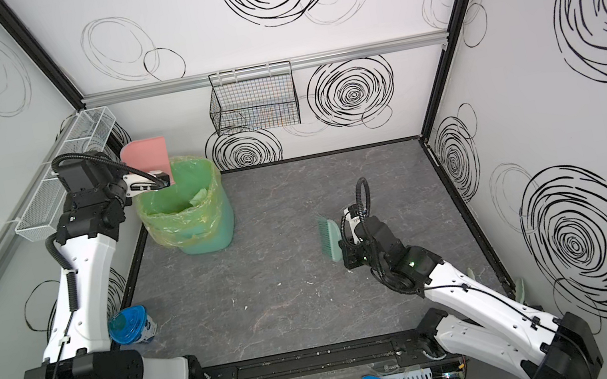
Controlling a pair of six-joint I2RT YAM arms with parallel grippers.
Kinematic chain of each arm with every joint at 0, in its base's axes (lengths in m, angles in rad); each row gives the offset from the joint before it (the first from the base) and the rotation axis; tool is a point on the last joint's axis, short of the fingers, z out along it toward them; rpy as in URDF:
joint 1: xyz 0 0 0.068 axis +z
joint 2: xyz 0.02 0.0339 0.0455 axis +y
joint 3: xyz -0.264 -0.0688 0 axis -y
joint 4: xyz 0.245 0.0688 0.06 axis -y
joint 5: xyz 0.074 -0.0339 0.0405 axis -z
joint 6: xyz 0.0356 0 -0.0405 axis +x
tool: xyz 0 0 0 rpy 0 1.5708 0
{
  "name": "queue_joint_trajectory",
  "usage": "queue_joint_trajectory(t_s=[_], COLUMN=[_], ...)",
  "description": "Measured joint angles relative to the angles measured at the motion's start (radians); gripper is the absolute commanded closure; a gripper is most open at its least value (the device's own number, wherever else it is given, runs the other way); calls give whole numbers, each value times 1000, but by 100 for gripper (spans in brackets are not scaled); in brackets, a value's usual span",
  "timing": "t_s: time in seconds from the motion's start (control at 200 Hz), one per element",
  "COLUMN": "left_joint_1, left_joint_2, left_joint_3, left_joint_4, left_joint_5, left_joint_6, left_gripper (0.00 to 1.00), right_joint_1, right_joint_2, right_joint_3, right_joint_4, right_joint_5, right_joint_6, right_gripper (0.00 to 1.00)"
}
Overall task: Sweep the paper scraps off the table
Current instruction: 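Lower the dustpan to the table with the left gripper while the right lowers the brush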
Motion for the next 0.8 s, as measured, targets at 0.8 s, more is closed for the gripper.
queue_joint_trajectory(t_s=[0.8], left_joint_1=[-463], left_joint_2=[-15], left_joint_3=[-578], left_joint_4=[-230], left_joint_5=[435], left_joint_6=[-878], left_gripper=[100], right_joint_1=[-632], right_joint_2=[312], right_joint_3=[-85], right_joint_4=[563], right_joint_5=[-351], right_joint_6=[273], right_gripper=[100])
